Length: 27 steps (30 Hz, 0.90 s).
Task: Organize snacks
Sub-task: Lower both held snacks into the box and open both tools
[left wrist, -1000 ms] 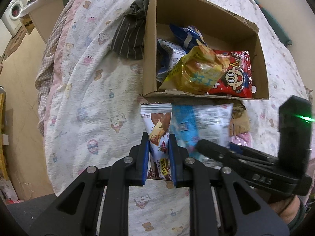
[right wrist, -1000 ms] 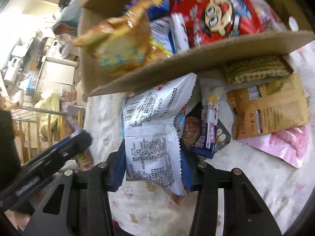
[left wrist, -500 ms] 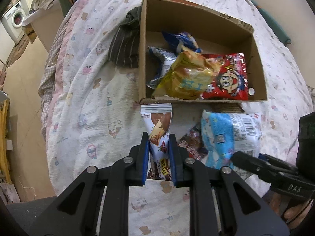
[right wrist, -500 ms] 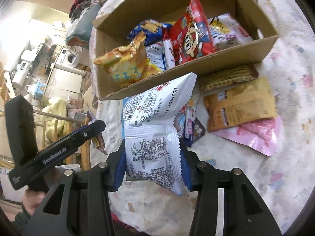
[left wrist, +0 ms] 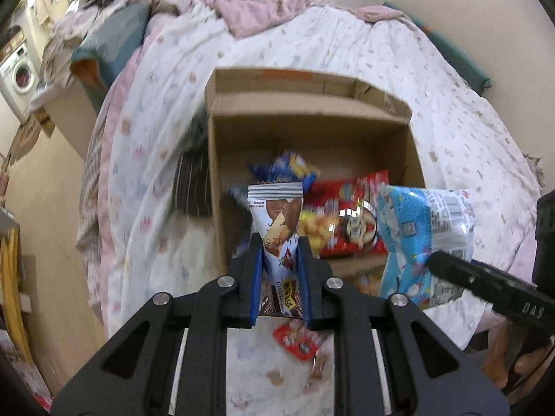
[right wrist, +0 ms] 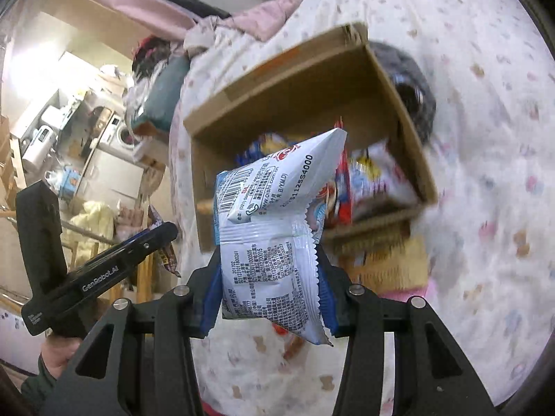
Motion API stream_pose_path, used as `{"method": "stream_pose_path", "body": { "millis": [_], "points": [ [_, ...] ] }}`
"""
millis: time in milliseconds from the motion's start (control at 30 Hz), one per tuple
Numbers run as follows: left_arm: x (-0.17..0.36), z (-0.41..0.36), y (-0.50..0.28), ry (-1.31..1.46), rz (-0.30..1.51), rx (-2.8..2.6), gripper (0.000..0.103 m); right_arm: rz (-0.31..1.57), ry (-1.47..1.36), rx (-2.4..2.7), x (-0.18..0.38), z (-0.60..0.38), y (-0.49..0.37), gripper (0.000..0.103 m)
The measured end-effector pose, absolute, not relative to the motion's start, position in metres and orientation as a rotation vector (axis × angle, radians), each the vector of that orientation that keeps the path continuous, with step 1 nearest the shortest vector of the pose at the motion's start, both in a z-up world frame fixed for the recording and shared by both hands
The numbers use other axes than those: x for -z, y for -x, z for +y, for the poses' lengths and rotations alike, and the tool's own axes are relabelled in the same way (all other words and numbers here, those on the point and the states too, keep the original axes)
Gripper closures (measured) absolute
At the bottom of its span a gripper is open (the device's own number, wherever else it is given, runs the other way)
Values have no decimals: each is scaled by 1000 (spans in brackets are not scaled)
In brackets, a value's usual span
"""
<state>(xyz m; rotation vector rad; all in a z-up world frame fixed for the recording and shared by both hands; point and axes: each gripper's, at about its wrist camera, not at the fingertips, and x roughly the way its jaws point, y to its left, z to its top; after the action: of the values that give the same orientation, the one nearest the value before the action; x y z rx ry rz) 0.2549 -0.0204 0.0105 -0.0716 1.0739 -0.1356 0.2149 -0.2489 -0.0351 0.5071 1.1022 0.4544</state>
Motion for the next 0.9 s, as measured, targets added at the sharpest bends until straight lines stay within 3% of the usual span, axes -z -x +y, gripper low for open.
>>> {"method": "stream_pose_path", "body": {
  "millis": [400,900],
  "points": [
    [0,-38,-318,49,998,128,88,984,-556,-368,21,-289,-287,54],
    [50,-33,-354,82,1060,143,88,1011,-489,-401,62,-267,-343,54]
  ]
}}
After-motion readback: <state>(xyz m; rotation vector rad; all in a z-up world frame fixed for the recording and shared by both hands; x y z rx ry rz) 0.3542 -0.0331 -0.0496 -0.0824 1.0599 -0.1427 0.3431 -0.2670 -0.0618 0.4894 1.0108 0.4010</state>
